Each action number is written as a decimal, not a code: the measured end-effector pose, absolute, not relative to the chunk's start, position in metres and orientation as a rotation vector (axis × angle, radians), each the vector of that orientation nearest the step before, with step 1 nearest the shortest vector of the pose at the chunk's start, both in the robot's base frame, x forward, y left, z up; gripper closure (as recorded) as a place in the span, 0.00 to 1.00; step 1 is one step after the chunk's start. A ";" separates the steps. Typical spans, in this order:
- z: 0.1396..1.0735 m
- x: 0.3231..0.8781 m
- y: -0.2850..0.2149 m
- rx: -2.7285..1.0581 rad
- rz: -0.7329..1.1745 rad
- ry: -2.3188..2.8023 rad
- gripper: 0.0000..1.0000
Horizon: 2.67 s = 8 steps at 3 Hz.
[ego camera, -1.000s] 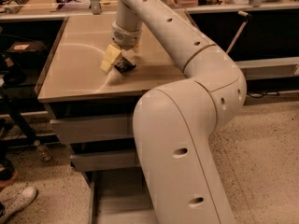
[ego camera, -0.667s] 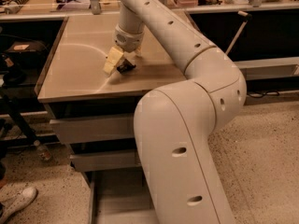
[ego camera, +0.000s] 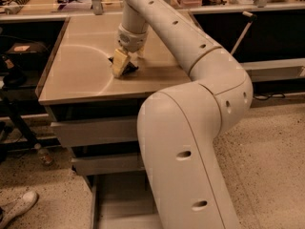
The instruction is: Place rxbar chocolate into bottom drawer
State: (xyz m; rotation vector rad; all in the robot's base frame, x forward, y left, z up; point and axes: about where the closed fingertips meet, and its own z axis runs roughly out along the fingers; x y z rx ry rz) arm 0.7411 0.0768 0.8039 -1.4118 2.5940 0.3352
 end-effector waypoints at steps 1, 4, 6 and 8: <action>0.804 0.741 0.077 -1.412 0.335 2.594 0.64; 0.813 0.741 0.077 -1.412 0.335 2.594 1.00; 0.834 0.733 0.051 -1.342 0.352 2.562 1.00; 0.818 0.642 0.021 -1.327 0.489 2.565 1.00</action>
Offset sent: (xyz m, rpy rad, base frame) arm 0.0000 0.0000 0.0000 0.0000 0.0000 0.0000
